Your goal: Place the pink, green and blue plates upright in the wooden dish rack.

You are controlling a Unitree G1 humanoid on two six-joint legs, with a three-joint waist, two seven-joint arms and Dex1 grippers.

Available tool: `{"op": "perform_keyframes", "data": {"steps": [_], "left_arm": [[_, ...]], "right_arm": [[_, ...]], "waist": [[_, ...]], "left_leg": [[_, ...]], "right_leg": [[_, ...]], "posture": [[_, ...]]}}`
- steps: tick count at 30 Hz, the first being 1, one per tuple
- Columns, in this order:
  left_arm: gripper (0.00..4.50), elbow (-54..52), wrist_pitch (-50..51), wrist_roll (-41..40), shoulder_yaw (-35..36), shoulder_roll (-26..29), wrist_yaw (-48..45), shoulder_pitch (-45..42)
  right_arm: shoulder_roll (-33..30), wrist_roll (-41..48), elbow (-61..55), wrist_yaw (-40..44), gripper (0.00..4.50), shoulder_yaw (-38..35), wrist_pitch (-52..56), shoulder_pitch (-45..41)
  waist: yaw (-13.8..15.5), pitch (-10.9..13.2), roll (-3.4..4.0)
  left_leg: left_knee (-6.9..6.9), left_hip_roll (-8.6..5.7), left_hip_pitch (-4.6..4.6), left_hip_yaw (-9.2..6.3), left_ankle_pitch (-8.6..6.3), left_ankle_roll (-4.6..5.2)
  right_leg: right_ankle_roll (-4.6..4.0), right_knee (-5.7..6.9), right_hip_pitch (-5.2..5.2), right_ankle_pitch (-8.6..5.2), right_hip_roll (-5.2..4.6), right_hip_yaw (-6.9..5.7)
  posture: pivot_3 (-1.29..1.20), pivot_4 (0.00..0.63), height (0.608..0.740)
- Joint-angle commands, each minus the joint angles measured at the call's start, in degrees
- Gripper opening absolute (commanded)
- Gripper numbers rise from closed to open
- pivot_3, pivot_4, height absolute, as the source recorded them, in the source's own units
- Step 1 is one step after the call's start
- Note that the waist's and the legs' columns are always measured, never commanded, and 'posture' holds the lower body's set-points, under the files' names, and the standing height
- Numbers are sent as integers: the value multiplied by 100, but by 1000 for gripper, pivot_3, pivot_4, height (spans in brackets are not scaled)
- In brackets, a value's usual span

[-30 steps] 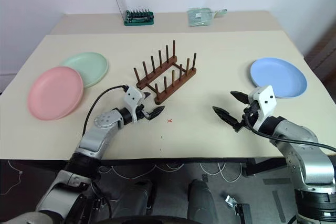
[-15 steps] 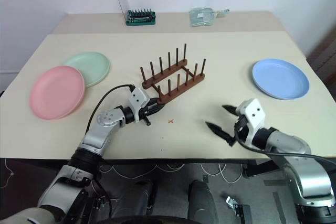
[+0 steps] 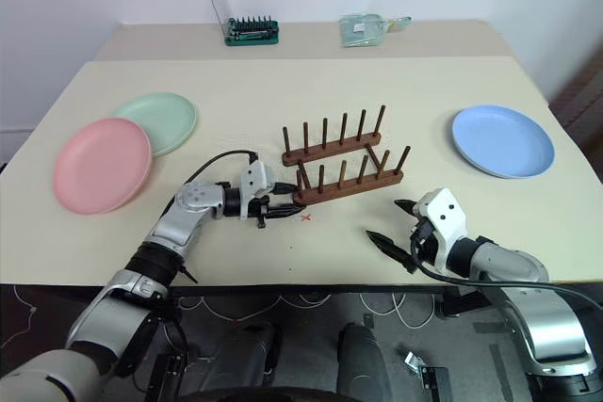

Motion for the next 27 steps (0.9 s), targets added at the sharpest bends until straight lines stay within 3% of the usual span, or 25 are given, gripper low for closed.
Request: {"op": "perform_keyframes", "data": {"steps": [1,3,5,8,11,13,19,27], "left_arm": [[4275,-176,237,119,183,299,235,292],[4500,-673,455,12,270,488,228,631],[4284,-1458,917,-412,392,616,12,1038],[3067,-2539,1478,-725,287,787,-179,1562],[1487,-3080,1899,-754,99,783,-112,1771],[508,-3218,2255,-687,-17,706,52,1767],[508,-2577,1807,-52,-258,253,775,1384],[508,-1688,1247,231,166,-44,1826,1071]], "right_arm": [[13,-188,-101,-123,4500,65,-115,-116],[7,-307,26,-171,3931,141,-109,-204],[-15,-411,161,-169,3074,215,-119,-281],[3,-468,341,-181,1574,276,-35,-460],[10,-600,537,-220,18,361,-46,-641],[7,-799,694,-307,0,479,-106,-771],[372,-1510,1697,-751,0,1071,-249,-1611],[833,-2016,2455,-986,0,1435,-692,-2346]], "waist": [[-45,-1,1],[-129,-3,2],[-175,-5,4],[-142,-5,6],[-79,-5,7],[-49,-5,6],[-10,-9,4],[-70,-12,3]], "left_leg": [[-1,2,2,0,0,0],[-5,5,6,-1,0,0],[-11,7,12,-1,0,0],[-12,9,13,-3,0,0],[-2,4,5,-3,0,0],[1,2,2,-4,0,0],[5,0,6,-1,1,0],[1,1,12,-2,1,-2]], "right_leg": [[0,2,0,0,1,0],[0,6,-1,0,4,0],[-1,9,0,0,5,1],[-3,13,-2,-1,6,1],[-3,8,1,-1,2,2],[-3,3,3,-1,1,1],[-5,4,5,1,1,2],[-4,5,6,2,3,1]], "posture": [[0,150,740],[0,150,740],[0,150,740],[0,150,740],[0,150,740],[0,150,740],[0,150,740],[0,150,740]]}}
